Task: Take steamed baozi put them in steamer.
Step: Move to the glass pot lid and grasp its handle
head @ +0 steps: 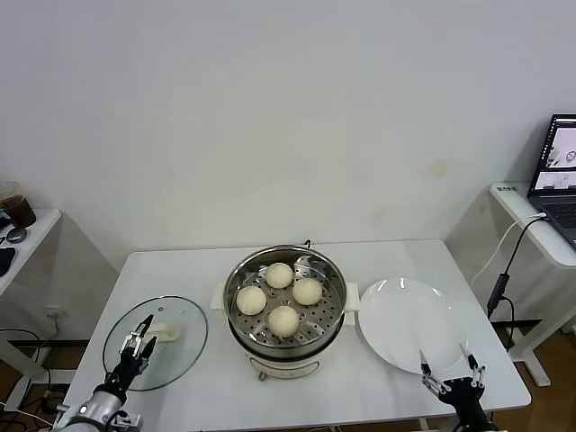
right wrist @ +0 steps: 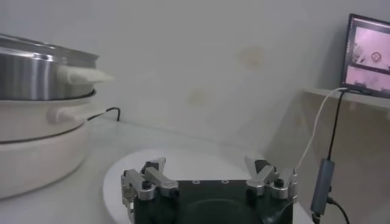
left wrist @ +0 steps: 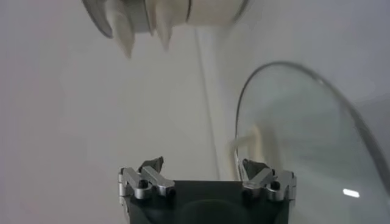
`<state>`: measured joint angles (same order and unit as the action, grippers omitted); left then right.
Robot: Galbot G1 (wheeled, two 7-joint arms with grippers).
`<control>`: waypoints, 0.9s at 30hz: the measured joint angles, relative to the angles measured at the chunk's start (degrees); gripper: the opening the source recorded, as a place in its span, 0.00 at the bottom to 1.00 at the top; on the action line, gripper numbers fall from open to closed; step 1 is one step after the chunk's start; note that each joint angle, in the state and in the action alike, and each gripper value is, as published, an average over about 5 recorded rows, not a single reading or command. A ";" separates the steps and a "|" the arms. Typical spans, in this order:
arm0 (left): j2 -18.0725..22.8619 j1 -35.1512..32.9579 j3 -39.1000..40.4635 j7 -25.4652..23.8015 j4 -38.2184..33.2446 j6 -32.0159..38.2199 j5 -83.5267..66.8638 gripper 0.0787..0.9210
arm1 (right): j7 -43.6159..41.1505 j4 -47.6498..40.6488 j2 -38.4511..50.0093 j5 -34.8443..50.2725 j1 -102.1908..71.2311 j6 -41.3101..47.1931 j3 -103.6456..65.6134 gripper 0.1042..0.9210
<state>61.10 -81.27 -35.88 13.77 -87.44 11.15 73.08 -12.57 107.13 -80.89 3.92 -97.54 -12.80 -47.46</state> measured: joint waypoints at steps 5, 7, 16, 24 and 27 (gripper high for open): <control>-0.03 3.28 0.94 -0.15 3.14 -0.35 0.66 0.88 | -0.06 0.04 -0.20 -0.27 -0.17 0.00 -0.01 0.88; 0.02 4.49 1.26 -0.17 4.47 -0.44 0.92 0.88 | -0.07 0.07 -0.24 -0.33 -0.26 0.00 -0.05 0.88; 0.23 8.45 2.01 0.24 9.32 -0.53 1.45 0.79 | -0.21 0.21 -0.46 -0.59 -0.47 0.09 0.06 0.88; 0.66 10.19 2.13 0.77 12.27 -0.42 1.76 0.52 | -0.35 0.60 -0.61 -1.02 -0.60 0.36 0.75 0.88; 0.86 10.51 2.09 1.27 13.14 -0.36 1.57 0.42 | -0.42 0.64 -0.65 -1.14 -0.69 0.38 1.00 0.88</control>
<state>61.96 -70.75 -33.79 15.04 -74.30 10.79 74.65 -12.99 107.78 -81.54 2.78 -98.23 -12.42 -46.46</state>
